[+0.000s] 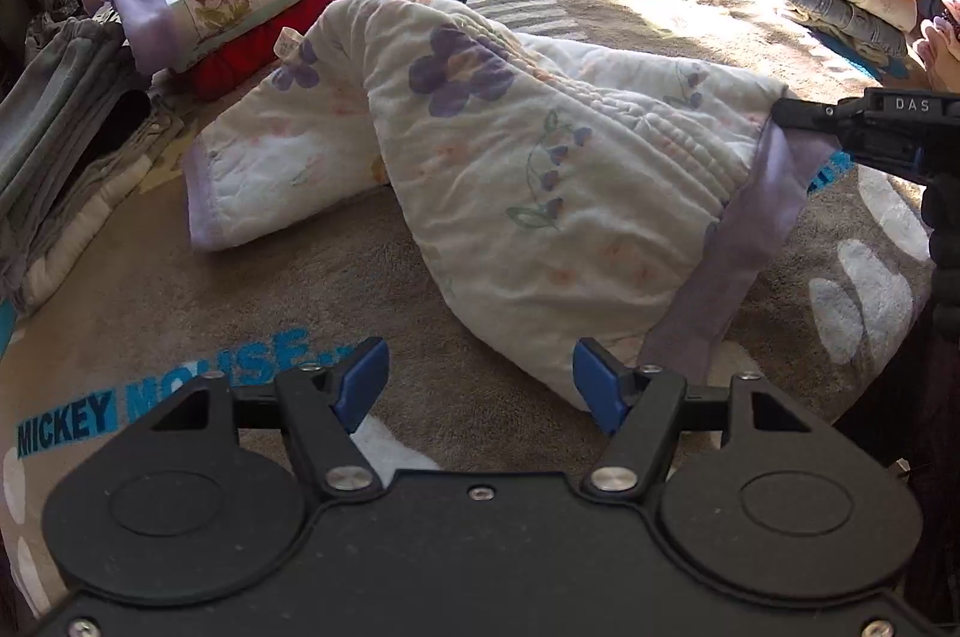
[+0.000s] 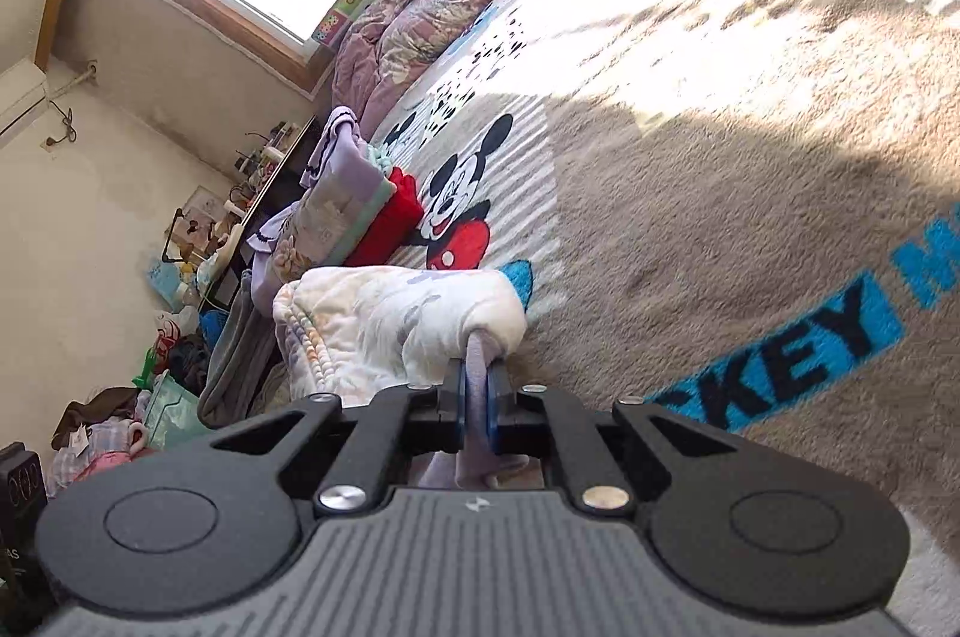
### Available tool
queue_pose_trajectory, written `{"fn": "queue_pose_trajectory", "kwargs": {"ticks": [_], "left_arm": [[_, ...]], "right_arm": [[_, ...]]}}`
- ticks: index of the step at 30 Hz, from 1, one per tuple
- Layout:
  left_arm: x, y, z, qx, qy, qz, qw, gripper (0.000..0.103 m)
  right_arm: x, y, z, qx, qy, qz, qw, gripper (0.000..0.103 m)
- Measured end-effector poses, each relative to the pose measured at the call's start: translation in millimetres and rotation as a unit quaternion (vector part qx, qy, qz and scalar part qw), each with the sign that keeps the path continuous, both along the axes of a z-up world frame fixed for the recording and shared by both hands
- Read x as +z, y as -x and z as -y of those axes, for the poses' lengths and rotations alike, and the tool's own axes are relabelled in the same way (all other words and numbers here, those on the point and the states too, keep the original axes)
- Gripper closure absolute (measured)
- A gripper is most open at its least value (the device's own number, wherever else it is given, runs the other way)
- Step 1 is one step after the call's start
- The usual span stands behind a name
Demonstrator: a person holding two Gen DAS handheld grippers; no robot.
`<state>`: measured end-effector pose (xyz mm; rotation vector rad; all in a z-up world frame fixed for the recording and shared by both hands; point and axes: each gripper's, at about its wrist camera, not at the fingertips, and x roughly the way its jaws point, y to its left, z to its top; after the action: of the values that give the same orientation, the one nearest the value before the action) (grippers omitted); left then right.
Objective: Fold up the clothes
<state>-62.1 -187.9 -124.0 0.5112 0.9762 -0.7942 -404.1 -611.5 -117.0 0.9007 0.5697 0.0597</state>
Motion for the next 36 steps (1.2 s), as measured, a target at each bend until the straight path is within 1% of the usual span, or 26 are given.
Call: {"fn": "queue_pose_trajectory", "kwargs": {"ticks": [3, 5, 6, 8, 11, 12, 13, 15, 17, 18, 20, 21, 22, 24, 25, 26, 27, 28, 29, 30, 32, 34, 36], "left_arm": [[2, 4, 10, -0.014, -0.001, 0.001, 0.9999, 0.036], [6, 7, 17, -0.023, 0.004, 0.003, 0.9997, 0.036], [8, 8, 19, -0.025, 0.006, 0.003, 0.9997, 0.036], [11, 9, 24, -0.03, 0.009, 0.005, 0.9995, 0.036], [14, 10, 28, -0.035, 0.012, 0.009, 0.9993, 0.036], [15, 11, 28, -0.036, 0.012, 0.009, 0.9992, 0.036], [15, 11, 28, -0.037, 0.013, 0.01, 0.9992, 0.036], [15, 12, 28, -0.036, 0.013, 0.01, 0.9992, 0.036], [15, 12, 27, -0.033, 0.013, 0.01, 0.9993, 0.036], [16, 12, 26, -0.031, 0.014, 0.011, 0.9994, 0.036], [17, 13, 24, -0.031, 0.016, 0.012, 0.9993, 0.036], [18, 13, 24, -0.031, 0.017, 0.013, 0.9993, 0.036], [19, 14, 23, -0.031, 0.018, 0.014, 0.9993, 0.036], [21, 15, 21, -0.034, 0.022, 0.017, 0.999, 0.036], [21, 15, 22, -0.034, 0.022, 0.019, 0.999, 0.035], [21, 14, 22, -0.033, 0.022, 0.021, 0.999, 0.035], [22, 14, 22, -0.033, 0.022, 0.023, 0.9989, 0.035], [22, 13, 22, -0.033, 0.023, 0.025, 0.9989, 0.034], [22, 12, 23, -0.031, 0.026, 0.024, 0.9989, 0.034], [22, 12, 23, -0.029, 0.029, 0.022, 0.9989, 0.034], [22, 11, 25, -0.027, 0.037, 0.016, 0.9988, 0.034], [20, 12, 28, -0.031, 0.038, 0.009, 0.9988, 0.034], [18, 16, 33, -0.042, 0.032, 0.016, 0.9985, 0.034]], "right_arm": [[16, -1, 34, -0.019, 0.018, 0.009, 1.0, 0.097], [23, -1, 50, -0.033, 0.04, 0.01, 0.999, 0.097], [26, -2, 60, -0.045, 0.053, 0.01, 0.998, 0.099], [24, -3, 75, -0.074, 0.063, -0.001, 0.995, 0.1], [7, 4, 83, -0.074, 0.023, -0.032, 0.997, 0.088], [1, 11, 75, -0.07, 0.021, -0.038, 0.997, 0.075], [-5, 18, 68, -0.066, 0.019, -0.044, 0.997, 0.059], [-24, 31, 42, -0.037, -0.012, -0.056, 0.998, 0.045], [-44, 41, 12, -0.004, -0.039, -0.071, 0.997, 0.044], [-51, 42, -2, 0.013, -0.043, -0.077, 0.996, 0.044], [-57, 39, -22, 0.014, -0.034, -0.073, 0.997, 0.043], [-60, 38, -31, 0.014, -0.029, -0.07, 0.997, 0.039], [-63, 36, -41, 0.014, -0.024, -0.068, 0.997, 0.033], [-67, 30, -39, -0.003, -0.059, -0.054, 0.997, 0.03], [-69, 28, -37, -0.012, -0.077, -0.047, 0.996, 0.036], [-70, 24, -35, -0.006, -0.102, -0.036, 0.994, 0.049], [-68, 20, -33, 0.002, -0.112, -0.03, 0.993, 0.083], [-63, 17, -32, 0.005, -0.099, -0.024, 0.995, 0.088], [-56, 17, -30, 0.006, -0.083, -0.012, 0.996, 0.088], [-51, 18, -26, 0.007, -0.077, -0.001, 0.997, 0.089], [-41, 22, -9, -0.005, -0.073, 0.014, 0.997, 0.093], [-30, 27, 12, -0.019, -0.068, 0.025, 0.997, 0.093], [-21, 33, 37, -0.036, -0.062, 0.03, 0.997, 0.093]]}}
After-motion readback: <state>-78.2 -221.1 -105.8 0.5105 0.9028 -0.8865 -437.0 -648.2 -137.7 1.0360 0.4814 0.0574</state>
